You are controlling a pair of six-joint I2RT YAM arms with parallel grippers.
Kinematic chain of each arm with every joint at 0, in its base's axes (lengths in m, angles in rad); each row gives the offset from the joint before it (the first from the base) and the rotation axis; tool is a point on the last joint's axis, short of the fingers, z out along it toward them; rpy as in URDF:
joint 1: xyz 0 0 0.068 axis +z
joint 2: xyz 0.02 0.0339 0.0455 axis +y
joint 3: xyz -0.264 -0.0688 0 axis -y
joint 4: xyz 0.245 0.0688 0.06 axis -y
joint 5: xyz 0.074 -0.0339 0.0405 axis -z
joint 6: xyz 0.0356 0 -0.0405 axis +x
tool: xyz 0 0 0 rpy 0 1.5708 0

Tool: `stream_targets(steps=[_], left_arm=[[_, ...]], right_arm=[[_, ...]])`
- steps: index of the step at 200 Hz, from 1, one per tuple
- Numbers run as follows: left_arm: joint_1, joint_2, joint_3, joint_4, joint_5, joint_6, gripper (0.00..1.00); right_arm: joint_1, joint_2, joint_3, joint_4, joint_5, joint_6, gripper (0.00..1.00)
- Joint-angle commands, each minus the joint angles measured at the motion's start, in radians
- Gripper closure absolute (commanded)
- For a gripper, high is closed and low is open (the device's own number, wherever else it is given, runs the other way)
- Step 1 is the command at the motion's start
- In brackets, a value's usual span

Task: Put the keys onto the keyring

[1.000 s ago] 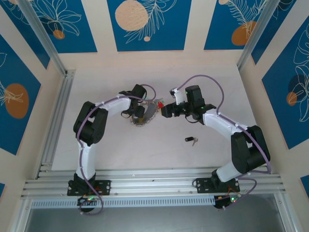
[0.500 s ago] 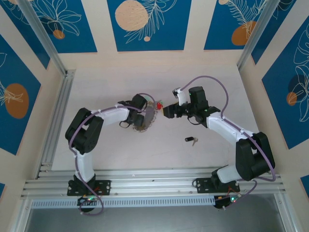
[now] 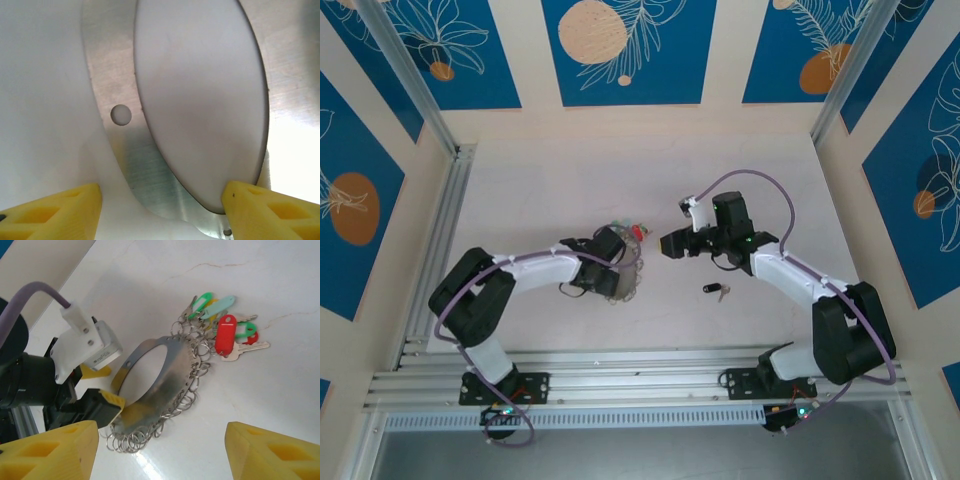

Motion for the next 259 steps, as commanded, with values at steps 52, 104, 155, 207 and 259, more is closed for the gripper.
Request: stream_targets(steps=[52,104,155,207,259], left_arm=[[0.018,-0.131,-0.022,-0.142,0.215,-0.051,0.33],[0.133,-0.007,0.155,-0.122,0.243,0.075,0.47],[0.157,0.031,0.238,-0.069,0.299,0.162,0.82],[0.163,0.067,0.193,0.038,0.382,0.146,0.82],[0.217,0.075,0.108,0.136,0.423,0.173,0.77]], right_arm=[[0.065,0.028,-0.010,0.024,-0.062,-0.018,0.39],[0.113,0.203,0.092,-0.003,-0.065,-0.047,0.51],[0.128,0.337,0.164,0.021,-0.114,-0.020,0.57],[0.135,0.468,0.280,-0.053,-0.145,-0.049,0.57],[0.149,0.513,0.246,-0.015,-0.171,0.016,0.58]])
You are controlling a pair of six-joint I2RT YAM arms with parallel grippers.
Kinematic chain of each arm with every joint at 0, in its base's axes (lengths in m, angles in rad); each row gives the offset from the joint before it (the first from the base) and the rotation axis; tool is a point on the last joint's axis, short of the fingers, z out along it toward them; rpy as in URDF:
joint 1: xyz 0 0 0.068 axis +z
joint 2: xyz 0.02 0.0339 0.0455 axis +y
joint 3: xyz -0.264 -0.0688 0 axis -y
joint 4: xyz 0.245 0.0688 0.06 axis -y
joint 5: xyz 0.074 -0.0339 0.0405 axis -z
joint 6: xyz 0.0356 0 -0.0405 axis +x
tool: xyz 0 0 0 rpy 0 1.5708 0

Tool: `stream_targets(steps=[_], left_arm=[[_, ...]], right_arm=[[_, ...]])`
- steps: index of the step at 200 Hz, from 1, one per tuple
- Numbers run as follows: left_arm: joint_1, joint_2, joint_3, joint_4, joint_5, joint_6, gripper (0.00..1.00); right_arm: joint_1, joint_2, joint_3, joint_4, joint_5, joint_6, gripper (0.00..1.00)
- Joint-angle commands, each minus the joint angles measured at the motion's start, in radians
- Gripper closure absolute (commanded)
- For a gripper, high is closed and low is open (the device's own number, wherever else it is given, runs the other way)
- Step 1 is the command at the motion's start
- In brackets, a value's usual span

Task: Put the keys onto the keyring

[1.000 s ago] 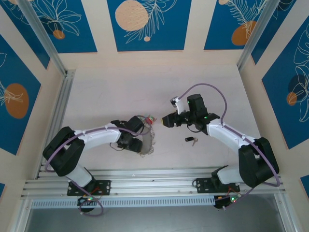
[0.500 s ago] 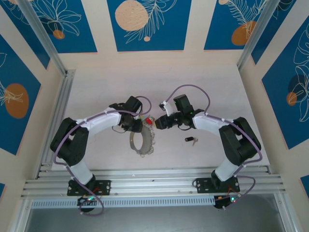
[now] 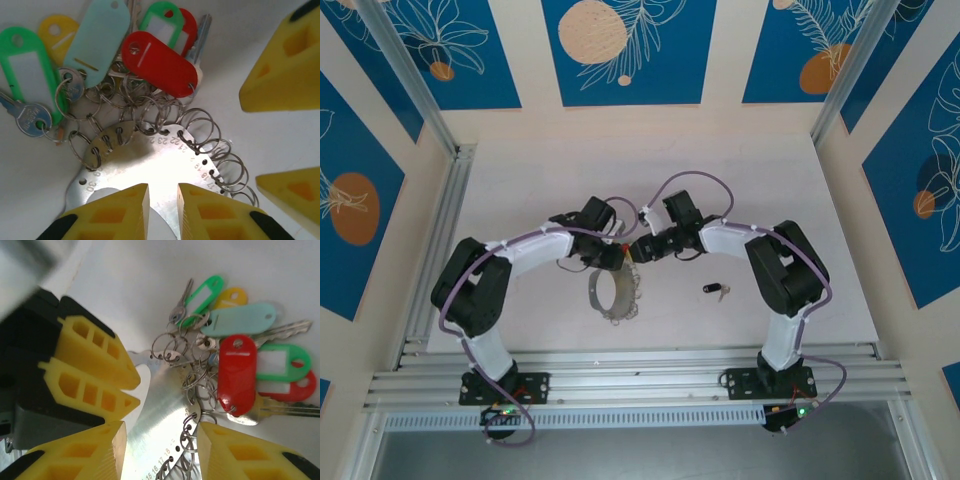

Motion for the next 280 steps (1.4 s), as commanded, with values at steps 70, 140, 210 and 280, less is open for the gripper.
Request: stream_targets(steps=[70,140,210,280], left_arm=[[0.085,-0.075,-0.103,0.071,0.041,0.017,0.70],[0.023,-0.100,-0.058,0.069,0.040,0.111,0.75],[-0.108,0.059,0.129,0.005,-0.083,0.208,0.72],[-0.183,0.195,0.263,-0.139,-0.236,0.295,0.75]], right_arm=[[0.011,0.017,-0.070,0.021,-0.113,0.064,0.59],[-0.090,-0.181,-0.228,0.114,-0.163,0.168,0.57],[-0.267,-0.455,-0.440,0.244,-0.043,0.265,0.22],[-0.298,-0.423,-0.450,0.269,-0.048,0.260,0.21]])
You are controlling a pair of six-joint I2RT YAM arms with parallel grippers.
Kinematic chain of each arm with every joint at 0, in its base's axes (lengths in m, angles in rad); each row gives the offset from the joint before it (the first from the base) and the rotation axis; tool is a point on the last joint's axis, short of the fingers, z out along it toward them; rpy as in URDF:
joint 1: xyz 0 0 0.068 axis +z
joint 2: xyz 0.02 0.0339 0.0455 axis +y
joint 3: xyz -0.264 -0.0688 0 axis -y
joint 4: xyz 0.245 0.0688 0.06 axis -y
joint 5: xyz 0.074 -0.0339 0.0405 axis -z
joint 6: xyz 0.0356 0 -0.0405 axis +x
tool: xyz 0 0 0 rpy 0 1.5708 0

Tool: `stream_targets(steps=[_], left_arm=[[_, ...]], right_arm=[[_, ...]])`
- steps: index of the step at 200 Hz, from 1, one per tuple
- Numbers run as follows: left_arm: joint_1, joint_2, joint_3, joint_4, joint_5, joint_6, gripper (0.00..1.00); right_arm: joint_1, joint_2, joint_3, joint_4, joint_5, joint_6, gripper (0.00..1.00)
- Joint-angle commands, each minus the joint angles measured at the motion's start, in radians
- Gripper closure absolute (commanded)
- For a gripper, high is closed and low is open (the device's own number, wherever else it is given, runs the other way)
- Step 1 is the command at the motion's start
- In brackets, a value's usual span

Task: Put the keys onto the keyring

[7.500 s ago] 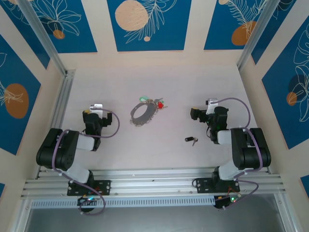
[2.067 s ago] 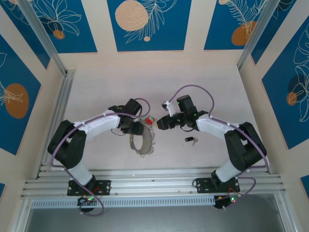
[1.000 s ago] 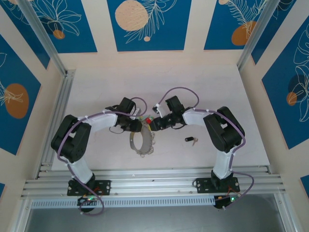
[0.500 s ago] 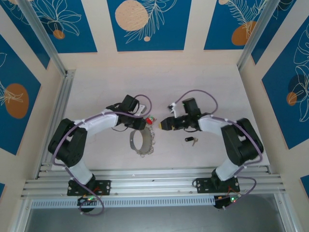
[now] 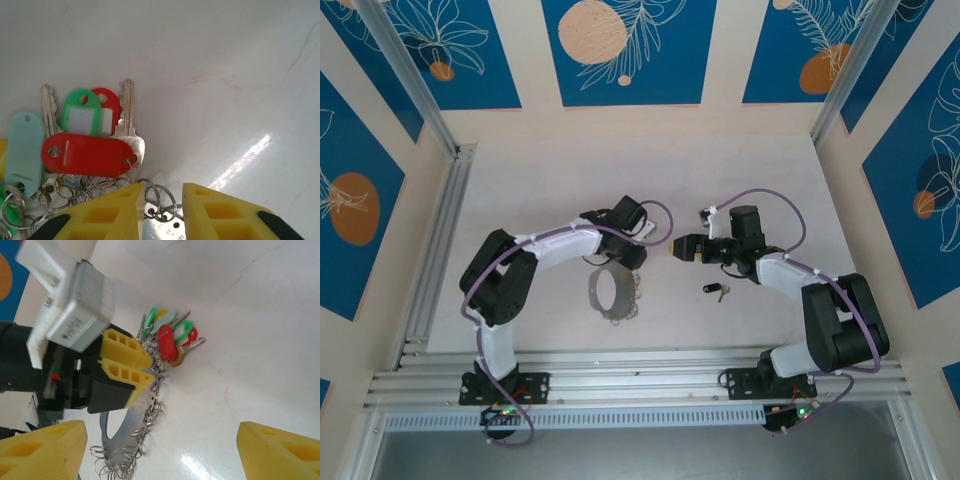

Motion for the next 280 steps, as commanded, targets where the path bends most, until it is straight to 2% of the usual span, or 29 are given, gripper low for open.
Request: stream_targets(steps=[1,50,141,165,195,203,244,280], left_arm=[[-0.025,0.032,0.046,-0.088,-0.069,0.053,0.75],[-0.030,0.061,0.076,-0.129,-0.130,0.062,0.76],[-0.034,0.075,0.068,-0.135,-0.120,0.064,0.78],[-0.036,0.072,0.056,-0.131,-0.112,0.063,0.84],[-0.036,0.044,0.036,-0.127,-0.098,0.057,0.97],[-0.037,0.032,0.031,-0.128,-0.090,0.057,1.00],[-0.034,-0.058,-0.004,-0.133,-0.070,0.057,1.00],[-0.035,-0.278,-0.076,-0.144,-0.011,0.061,1.00]], right_arm=[[-0.011,0.015,-0.006,0.019,-0.006,0.008,0.21],[-0.033,0.000,-0.014,0.021,-0.007,0.008,0.21],[-0.050,-0.030,-0.021,-0.008,0.021,-0.010,0.22],[-0.054,-0.041,-0.023,-0.017,0.035,-0.015,0.22],[-0.056,-0.062,-0.030,-0.027,0.055,-0.016,0.23],[-0.055,-0.066,-0.033,-0.031,0.056,-0.018,0.23],[-0.045,-0.124,-0.055,-0.028,0.037,-0.020,0.32],[0.021,-0.283,-0.072,-0.075,0.035,-0.079,0.38]])
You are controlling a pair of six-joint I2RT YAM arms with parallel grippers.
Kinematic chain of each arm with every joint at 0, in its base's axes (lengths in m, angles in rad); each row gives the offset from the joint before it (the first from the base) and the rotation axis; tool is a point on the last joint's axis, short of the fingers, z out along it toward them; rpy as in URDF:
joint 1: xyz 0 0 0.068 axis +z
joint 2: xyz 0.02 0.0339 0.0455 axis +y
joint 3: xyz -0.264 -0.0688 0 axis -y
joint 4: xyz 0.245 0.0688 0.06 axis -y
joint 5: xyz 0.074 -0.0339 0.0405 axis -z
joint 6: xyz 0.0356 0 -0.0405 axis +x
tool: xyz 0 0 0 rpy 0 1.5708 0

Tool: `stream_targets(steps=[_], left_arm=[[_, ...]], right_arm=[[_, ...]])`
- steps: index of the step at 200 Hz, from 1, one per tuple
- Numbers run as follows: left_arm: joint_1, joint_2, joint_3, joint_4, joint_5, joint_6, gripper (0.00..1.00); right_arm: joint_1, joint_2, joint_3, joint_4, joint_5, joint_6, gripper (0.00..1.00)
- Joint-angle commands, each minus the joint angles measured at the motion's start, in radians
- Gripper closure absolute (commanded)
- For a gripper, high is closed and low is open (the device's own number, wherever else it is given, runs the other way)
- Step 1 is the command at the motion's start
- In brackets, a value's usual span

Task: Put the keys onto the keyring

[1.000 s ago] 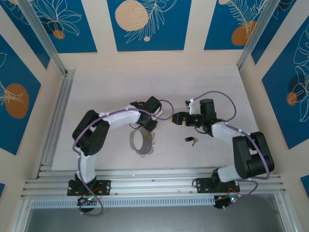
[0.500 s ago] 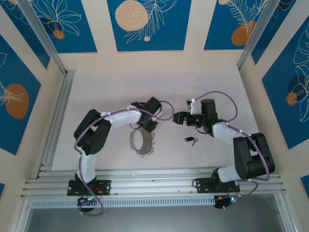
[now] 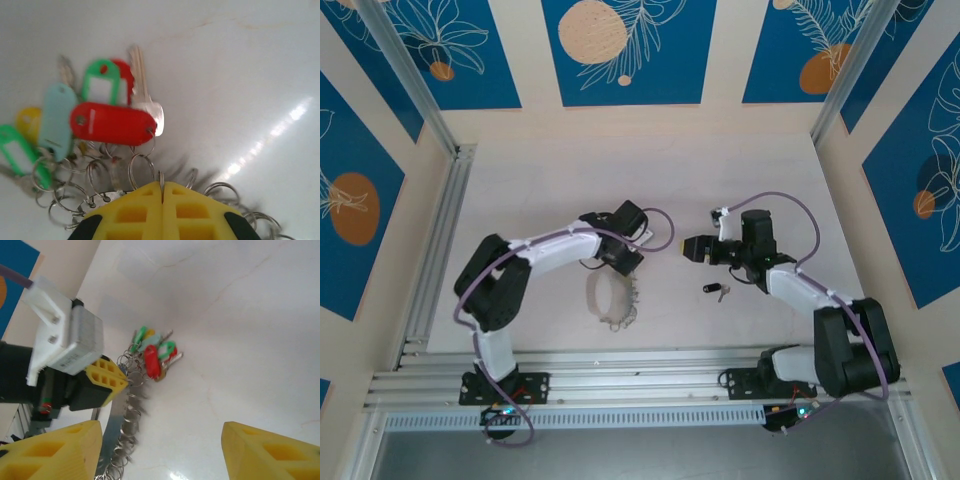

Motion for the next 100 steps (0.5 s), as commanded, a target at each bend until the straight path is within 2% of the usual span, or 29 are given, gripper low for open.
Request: stream_targets(steps=[1,39,74,100], left_arm=[[-0.010,-0.185,-0.041,-0.033,0.063,0.005,1.00],[-0.011,-0.471,-0.102,-0.071,0.119,-0.011,1.00],[-0.014,-0.677,-0.143,-0.065,0.256,0.005,1.00],[-0.016,-0.773,-0.155,-0.064,0.363,0.014,1.00]], right_arm=[[0.052,-0.115,-0.008,-0.048,-0.015,-0.057,0.38],[0.131,-0.340,-0.021,-0.104,-0.016,-0.103,0.44],[0.224,-0.519,0.011,-0.157,-0.064,-0.171,0.47],[0.281,-0.601,0.031,-0.151,-0.097,-0.179,0.55]])
